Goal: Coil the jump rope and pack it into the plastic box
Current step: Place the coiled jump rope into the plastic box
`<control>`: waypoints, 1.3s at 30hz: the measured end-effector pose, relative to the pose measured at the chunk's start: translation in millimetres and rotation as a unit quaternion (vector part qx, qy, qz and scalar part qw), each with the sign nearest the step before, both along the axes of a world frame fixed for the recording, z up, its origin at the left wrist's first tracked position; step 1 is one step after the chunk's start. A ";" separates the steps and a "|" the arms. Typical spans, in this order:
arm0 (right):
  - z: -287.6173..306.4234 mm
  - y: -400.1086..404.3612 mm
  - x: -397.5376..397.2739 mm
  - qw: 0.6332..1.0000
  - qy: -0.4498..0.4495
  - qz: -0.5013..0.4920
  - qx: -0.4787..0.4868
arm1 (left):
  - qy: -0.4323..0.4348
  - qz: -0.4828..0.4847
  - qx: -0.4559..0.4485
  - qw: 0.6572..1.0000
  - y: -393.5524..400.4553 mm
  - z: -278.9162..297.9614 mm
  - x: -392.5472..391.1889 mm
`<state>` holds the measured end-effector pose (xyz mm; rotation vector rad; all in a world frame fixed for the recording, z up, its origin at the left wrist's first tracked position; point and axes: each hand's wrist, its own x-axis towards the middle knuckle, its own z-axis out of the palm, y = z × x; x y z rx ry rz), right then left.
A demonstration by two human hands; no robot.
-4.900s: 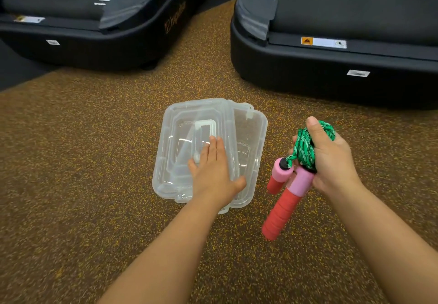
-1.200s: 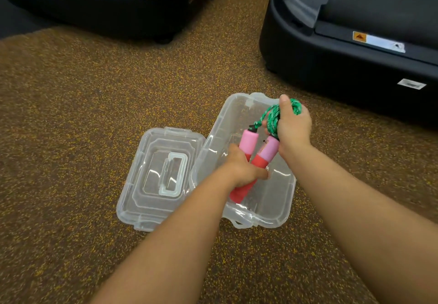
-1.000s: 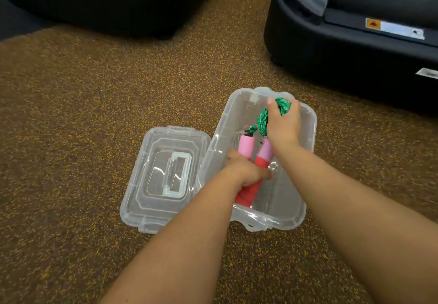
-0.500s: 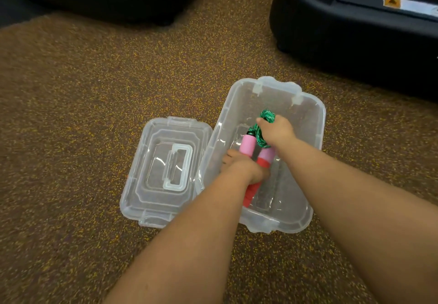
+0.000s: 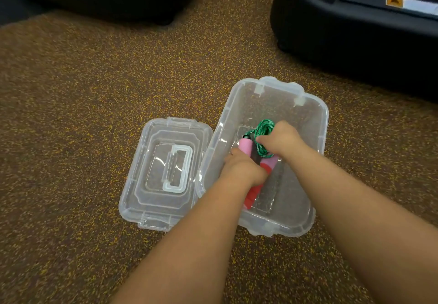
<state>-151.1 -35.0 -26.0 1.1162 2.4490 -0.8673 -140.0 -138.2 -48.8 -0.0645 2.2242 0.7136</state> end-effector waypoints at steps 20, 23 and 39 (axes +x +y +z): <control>-10.9 -24.3 36.4 0.992 0.015 0.112 0.064 | 0.088 -0.055 0.000 0.995 2.7 -4.3 -4.5; -10.4 -24.4 33.7 0.992 0.003 0.107 0.060 | 0.100 -0.079 -0.005 0.992 0.7 -0.2 -4.7; 80.2 -84.7 48.0 0.935 0.335 0.117 0.007 | 0.464 -0.026 0.208 0.860 -86.6 91.5 -19.3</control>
